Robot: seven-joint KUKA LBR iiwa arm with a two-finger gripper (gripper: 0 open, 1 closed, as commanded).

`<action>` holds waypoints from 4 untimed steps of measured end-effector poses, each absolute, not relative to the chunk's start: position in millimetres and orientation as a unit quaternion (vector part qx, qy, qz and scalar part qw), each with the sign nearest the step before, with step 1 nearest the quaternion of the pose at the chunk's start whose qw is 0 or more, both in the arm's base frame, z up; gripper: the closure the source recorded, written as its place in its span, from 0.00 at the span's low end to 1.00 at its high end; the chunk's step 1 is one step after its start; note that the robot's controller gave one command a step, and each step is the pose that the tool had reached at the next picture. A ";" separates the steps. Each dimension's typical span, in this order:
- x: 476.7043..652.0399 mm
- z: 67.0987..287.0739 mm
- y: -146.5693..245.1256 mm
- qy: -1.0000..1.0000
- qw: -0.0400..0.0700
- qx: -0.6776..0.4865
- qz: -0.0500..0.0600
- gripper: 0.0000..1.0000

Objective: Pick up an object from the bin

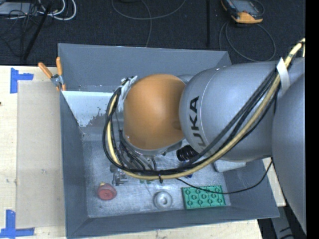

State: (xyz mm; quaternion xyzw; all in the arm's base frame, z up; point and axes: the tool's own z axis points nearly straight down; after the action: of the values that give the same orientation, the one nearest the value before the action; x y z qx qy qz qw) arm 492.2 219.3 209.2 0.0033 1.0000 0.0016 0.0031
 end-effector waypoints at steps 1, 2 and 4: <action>491.2 204.5 218.2 1.000 -0.001 0.005 0.000 0.00; 500.8 293.8 185.0 0.999 0.005 -0.038 0.001 0.00; 479.2 138.1 21.5 0.987 -0.001 -0.159 -0.001 0.00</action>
Offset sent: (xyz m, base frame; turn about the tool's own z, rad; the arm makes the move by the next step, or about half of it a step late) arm 0.0000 0.0000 0.0000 0.0000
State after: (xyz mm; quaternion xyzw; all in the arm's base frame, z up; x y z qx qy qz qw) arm 479.2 21.5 138.1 -0.1595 0.9872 -0.0014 -0.0011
